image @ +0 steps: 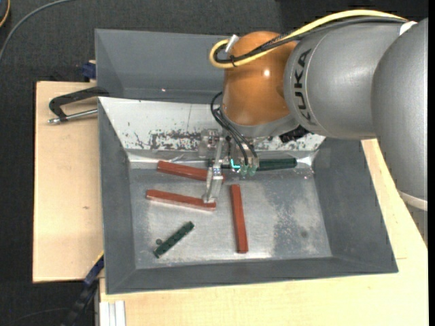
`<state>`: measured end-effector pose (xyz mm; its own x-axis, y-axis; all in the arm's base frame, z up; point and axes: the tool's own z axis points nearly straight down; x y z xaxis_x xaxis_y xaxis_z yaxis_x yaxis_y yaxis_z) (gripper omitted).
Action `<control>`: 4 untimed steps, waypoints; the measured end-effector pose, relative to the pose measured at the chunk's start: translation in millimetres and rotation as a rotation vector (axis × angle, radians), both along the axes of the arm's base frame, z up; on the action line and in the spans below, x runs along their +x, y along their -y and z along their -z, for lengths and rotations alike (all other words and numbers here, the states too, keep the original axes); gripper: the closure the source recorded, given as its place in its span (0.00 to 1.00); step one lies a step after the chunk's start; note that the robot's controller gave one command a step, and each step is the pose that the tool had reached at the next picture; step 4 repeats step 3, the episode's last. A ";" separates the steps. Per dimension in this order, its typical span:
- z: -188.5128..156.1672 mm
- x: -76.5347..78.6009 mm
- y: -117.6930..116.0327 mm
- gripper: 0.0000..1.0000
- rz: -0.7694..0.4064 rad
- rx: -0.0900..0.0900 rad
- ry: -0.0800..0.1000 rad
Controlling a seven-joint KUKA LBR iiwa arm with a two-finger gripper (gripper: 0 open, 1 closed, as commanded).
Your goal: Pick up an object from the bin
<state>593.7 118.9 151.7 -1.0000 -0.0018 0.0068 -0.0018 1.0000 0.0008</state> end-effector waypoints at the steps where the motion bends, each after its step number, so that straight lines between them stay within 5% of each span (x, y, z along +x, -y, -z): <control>1: 80.7 -11.9 -30.2 0.00 -0.196 0.002 0.012; 2: 79.8 -11.7 -30.0 1.00 -0.194 0.003 0.013; 3: -88.9 -13.9 -41.4 1.00 -0.053 0.004 0.022; 4: -88.9 -13.9 -41.4 1.00 -0.053 0.004 0.022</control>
Offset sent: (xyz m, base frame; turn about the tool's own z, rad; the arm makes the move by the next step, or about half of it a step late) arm -0.0134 0.0288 -0.0817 -0.1951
